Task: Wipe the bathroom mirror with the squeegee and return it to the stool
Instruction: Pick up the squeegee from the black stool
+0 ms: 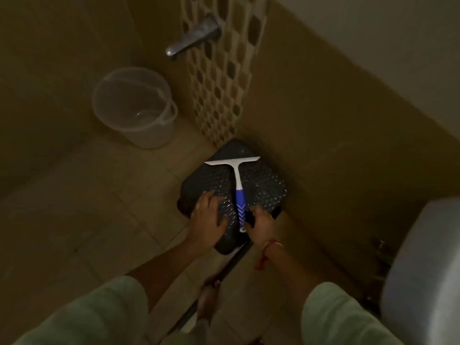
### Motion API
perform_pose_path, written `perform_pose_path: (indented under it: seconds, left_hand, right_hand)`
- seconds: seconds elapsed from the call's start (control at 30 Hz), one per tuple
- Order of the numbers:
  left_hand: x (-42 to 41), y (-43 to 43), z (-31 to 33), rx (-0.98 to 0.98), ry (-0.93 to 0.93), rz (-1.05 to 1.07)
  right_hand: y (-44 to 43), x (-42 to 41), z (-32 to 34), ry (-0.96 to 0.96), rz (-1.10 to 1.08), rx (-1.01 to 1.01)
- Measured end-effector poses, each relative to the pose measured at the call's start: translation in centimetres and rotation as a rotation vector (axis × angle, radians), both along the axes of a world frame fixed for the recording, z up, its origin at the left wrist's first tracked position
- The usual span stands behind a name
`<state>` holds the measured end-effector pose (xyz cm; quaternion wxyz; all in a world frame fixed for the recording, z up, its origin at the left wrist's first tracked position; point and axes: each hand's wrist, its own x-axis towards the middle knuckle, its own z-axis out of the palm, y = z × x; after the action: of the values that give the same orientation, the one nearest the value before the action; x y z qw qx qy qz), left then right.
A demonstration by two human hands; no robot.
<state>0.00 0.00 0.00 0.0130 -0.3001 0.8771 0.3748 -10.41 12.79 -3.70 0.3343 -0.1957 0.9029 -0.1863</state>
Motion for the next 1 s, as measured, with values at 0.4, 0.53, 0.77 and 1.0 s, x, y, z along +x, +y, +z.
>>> perform_pose_path:
  seconds: [0.4,0.53,0.77,1.0]
  left_hand:
    - [6.5,-1.5,-3.9,-0.107,-0.021,0.099]
    - [6.8,-1.3,-3.1,-0.133,-0.01,0.137]
    - [4.6,-0.4,1.9,-0.139,0.135,0.105]
    - [2.6,1.0,10.3,-0.157,0.266,-0.003]
  right_hand:
    - [-4.6,0.1,-4.3,0.081,-0.191,-0.046]
    - [-5.0,0.2,-2.2,0.051,-0.336,-0.211]
    - [-4.0,0.5,5.6,0.11,-0.451,-0.483]
    - [-2.0,1.3,18.3,0.363,-0.387,-0.734]
